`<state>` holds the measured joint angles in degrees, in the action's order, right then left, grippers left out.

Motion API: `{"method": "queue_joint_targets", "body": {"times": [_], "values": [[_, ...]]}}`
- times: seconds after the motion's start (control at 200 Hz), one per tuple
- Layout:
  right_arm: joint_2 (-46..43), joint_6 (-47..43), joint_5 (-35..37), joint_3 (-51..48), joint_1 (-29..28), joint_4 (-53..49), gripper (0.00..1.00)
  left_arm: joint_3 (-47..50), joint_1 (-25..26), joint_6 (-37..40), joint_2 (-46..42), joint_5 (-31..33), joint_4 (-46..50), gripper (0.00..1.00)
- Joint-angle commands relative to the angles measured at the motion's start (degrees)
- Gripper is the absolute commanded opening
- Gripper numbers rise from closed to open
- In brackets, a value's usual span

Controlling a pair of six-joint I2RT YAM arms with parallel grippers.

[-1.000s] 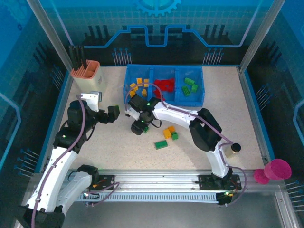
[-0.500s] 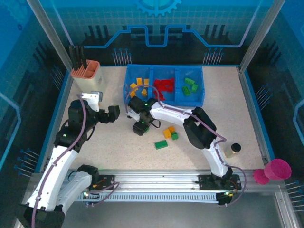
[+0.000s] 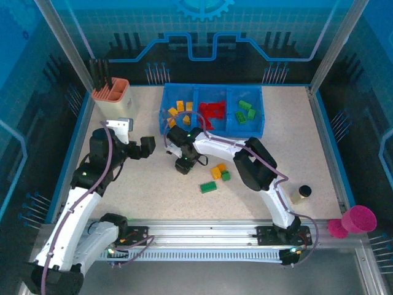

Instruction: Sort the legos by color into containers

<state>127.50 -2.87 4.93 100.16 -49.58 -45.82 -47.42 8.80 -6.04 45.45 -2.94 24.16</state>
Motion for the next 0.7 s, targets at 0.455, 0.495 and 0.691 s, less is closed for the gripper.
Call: {"method": "queue_joint_targets", "body": {"times": [0.455,0.495,0.691], "values": [[-17.16,-0.84,2.73,-11.15,11.96,-3.17,0.31,-0.66,-0.01,0.16,0.54,-1.27,0.27,0.99],[-19.39,-0.95,3.1,-11.96,14.4,-3.22,0.31,-0.67,-0.01,0.16,0.63,-1.36,0.18,0.99],[-23.64,-2.54,4.29,-11.17,24.99,-1.93,0.31,-0.85,-0.17,0.24,1.02,-1.37,0.27,0.99]]}}
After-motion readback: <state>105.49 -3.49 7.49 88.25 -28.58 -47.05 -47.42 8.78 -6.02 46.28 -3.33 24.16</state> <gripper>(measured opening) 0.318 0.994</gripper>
